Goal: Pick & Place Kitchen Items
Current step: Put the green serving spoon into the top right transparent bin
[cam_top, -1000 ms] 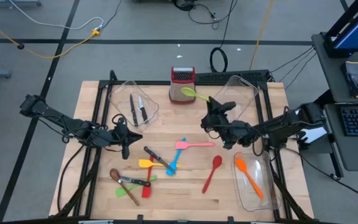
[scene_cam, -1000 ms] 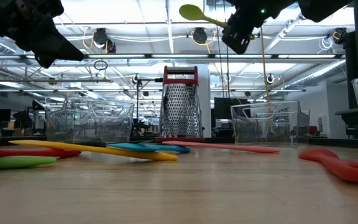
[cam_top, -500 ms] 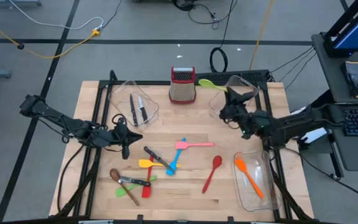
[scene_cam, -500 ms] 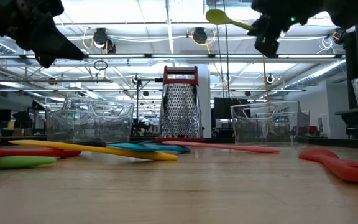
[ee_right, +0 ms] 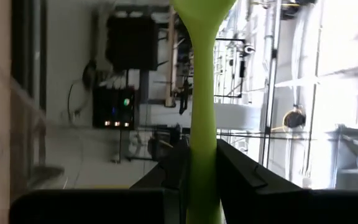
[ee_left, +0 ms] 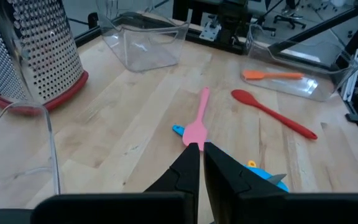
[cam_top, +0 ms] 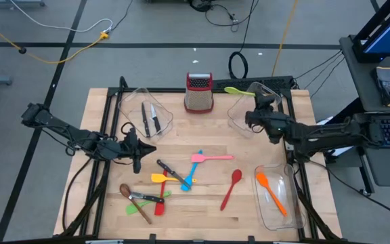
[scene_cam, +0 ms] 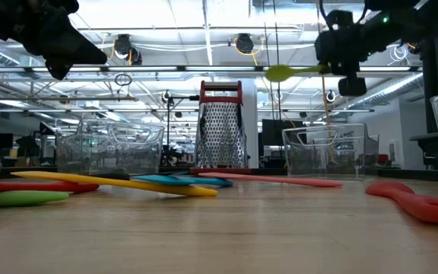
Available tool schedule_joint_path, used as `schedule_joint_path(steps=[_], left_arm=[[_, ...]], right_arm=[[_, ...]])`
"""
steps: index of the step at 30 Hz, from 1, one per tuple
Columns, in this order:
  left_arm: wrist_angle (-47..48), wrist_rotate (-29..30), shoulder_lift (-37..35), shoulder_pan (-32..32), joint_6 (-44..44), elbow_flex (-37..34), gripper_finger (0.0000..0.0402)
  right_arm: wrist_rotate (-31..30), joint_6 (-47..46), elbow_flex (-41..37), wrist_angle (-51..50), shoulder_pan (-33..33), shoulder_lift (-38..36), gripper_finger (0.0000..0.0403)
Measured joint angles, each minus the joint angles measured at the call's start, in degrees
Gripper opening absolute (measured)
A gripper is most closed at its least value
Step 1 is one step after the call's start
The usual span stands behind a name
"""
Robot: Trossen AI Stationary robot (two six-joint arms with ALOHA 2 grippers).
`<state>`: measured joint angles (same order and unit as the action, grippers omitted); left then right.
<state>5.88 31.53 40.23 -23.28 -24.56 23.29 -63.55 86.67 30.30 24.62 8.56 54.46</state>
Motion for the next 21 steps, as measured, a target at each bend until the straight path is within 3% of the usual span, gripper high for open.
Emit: schedule_joint_path(steps=[6,14,21], left_arm=[[-0.06,0.01,0.0,0.01,0.02,0.0,0.0024],[-0.06,0.04,0.0,0.0,0.04,0.0,0.0024],[-0.06,0.11,0.0,-0.01,0.18,0.0,0.0024]], right_arm=[[3.51,1.27,0.0,-8.47,4.77,0.0,0.0049],[8.32,0.68,0.0,-10.81,10.99,-0.04,0.0049],[15.21,-12.51,2.95,-17.82,15.81,-0.04,0.0049]])
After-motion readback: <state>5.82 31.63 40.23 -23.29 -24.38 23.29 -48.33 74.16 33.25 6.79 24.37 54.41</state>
